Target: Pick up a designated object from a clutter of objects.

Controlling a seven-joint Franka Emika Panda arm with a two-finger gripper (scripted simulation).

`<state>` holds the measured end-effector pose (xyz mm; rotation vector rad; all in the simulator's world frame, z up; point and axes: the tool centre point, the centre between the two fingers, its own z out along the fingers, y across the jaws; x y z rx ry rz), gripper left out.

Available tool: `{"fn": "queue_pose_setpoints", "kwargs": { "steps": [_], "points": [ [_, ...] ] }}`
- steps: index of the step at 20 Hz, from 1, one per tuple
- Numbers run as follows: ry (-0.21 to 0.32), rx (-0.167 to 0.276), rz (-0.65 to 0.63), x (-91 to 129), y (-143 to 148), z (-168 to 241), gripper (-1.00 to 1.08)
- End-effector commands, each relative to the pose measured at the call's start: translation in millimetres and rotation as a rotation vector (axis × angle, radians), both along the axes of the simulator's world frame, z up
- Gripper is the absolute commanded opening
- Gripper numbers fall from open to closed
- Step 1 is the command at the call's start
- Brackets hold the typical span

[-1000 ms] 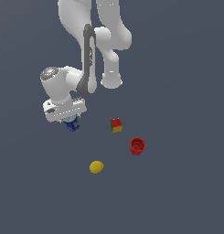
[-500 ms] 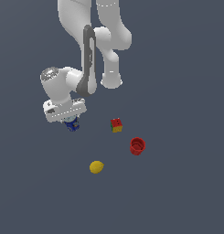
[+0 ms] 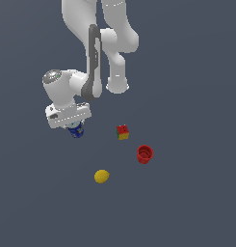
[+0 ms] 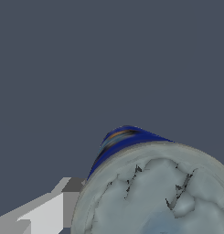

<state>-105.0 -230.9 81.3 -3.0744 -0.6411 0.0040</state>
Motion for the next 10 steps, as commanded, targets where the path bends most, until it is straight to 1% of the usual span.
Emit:
{"fn": "queue_pose_setpoints", "kwargs": {
  "steps": [1,5,10],
  "points": [
    [-0.004,-0.002,0.0,2,1,9,-1.0],
    [-0.004,-0.002,0.0,2,6,28,-1.0],
    [-0.003,-0.003,-0.001,4,15,63,-1.0]
  ]
}}
